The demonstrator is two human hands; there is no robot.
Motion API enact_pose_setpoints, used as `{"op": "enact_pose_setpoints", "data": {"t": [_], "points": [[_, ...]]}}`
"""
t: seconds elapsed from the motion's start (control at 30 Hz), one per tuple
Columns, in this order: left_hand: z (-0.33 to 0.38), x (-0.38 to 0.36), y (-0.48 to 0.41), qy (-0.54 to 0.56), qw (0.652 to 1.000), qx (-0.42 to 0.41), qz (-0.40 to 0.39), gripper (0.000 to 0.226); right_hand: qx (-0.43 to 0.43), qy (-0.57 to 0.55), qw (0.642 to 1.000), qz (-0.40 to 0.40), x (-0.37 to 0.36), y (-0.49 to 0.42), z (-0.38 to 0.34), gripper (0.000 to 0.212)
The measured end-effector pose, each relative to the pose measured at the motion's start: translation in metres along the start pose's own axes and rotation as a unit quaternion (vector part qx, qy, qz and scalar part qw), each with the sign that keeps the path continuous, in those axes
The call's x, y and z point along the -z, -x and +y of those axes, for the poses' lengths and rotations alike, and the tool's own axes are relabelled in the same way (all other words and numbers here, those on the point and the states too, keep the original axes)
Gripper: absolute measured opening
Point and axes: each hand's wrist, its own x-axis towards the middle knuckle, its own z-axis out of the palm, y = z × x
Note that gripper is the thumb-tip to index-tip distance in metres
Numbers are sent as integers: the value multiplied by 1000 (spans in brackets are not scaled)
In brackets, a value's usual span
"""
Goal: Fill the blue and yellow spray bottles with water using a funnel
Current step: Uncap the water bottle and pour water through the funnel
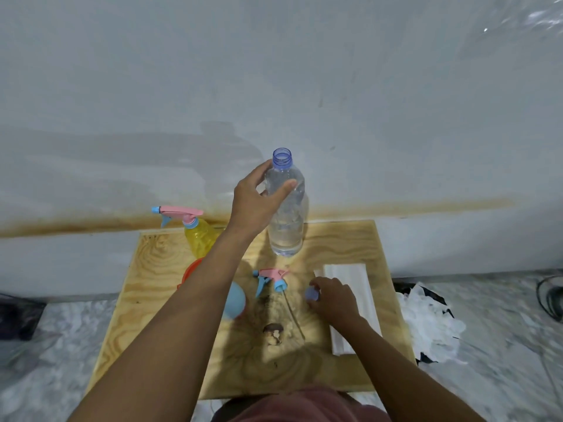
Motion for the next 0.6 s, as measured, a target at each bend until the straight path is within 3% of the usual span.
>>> {"op": "enact_pose_setpoints", "data": {"t": [0.23, 0.6], "points": [[-3, 1, -1, -5, 1000, 0, -8, 52, 24, 65, 997, 26, -9, -3, -3, 29], [-7, -2, -4, -3, 1000, -7, -2, 55, 102, 77, 991, 29, -17, 44, 12, 32]]}}
